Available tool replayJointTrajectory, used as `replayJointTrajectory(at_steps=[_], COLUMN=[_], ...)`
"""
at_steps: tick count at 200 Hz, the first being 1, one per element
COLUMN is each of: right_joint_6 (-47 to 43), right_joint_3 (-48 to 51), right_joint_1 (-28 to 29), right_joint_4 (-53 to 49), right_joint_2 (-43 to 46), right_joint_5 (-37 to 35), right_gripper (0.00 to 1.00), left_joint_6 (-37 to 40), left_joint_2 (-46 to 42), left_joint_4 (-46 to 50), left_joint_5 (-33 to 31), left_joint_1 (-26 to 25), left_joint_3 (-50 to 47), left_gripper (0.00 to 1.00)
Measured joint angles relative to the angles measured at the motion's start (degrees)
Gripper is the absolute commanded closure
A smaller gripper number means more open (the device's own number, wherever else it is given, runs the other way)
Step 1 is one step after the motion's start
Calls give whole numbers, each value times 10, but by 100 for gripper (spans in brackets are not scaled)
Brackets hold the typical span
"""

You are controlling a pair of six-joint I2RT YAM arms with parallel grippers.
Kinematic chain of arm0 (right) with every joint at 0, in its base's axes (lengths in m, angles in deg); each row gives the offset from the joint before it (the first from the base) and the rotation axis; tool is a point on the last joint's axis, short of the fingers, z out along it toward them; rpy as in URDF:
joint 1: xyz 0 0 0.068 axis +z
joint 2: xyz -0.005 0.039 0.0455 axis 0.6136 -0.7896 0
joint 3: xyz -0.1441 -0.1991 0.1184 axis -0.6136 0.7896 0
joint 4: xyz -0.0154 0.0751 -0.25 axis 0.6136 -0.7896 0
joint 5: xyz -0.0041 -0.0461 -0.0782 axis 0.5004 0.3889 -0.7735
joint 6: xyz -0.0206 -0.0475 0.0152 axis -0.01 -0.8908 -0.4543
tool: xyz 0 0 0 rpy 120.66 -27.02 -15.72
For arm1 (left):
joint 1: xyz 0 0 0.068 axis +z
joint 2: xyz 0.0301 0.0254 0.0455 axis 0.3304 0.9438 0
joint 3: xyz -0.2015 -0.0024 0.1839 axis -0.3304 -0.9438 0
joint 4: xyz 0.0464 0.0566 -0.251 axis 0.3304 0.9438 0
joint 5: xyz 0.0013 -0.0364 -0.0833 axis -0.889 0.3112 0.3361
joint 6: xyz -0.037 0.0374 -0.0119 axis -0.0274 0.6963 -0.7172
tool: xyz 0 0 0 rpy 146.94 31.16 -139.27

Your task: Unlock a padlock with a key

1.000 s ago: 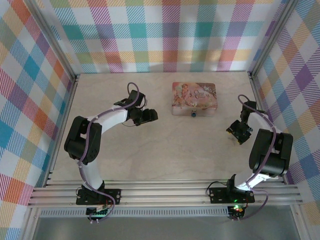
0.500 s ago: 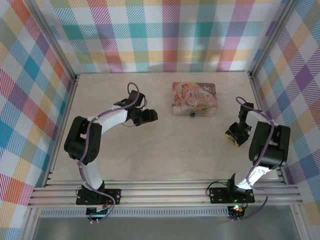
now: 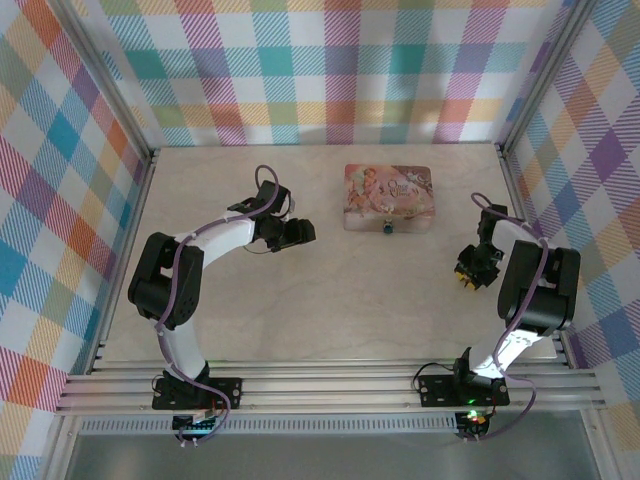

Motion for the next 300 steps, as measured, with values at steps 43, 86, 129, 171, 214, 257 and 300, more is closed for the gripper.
replayJointTrajectory(at_steps=[43,86,129,171,214,257,300], right_joint_6=[-28,-54,-67,-98,-151,-224,-371], right_joint_3=[-5,-31,-37,-46,-48,-112,-198], right_joint_1=[36,154,276,369,385,386,423], right_joint_4=[-2,0,13,48,113,99,8], right_joint_2=[-3,-25,-21,49,125,136,131], right_joint_5=[10,83,143,199,284,414,472], right_gripper=[89,95,100,100,100,100,100], left_joint_6=[2,5,15,39,77,125,266], left_joint_2=[-10,-22,-47,-107,-168,-261,-362], left_joint_4=[2,3,4,-28,-67,-120,-78], left_joint_5=[-5,-7,-11,60,166,265,300], left_joint_1=[0,0,2,30,42,35,-7], left_joint_3=[-10,-22,-38,-94,-100,-119,-113], left_gripper=[33,33,33,35,38,38,38])
